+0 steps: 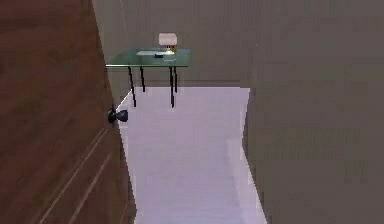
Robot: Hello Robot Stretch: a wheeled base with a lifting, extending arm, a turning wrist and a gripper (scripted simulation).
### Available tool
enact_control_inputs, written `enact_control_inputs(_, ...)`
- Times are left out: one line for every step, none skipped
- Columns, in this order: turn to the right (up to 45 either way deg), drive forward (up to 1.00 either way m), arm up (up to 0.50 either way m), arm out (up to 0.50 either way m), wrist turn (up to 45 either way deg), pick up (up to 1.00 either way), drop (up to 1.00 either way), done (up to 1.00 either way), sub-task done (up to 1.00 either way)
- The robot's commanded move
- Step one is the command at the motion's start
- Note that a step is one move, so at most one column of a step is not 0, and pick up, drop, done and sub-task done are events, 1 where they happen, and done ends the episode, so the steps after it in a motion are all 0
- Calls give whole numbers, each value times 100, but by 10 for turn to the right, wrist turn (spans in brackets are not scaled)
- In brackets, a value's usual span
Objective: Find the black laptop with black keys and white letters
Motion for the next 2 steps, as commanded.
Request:
enact_control_inputs(0, 100, 0, 0, 0, 0, 0, 0, 0)
enact_control_inputs(0, 95, 0, 0, 0, 0, 0, 0, 0)
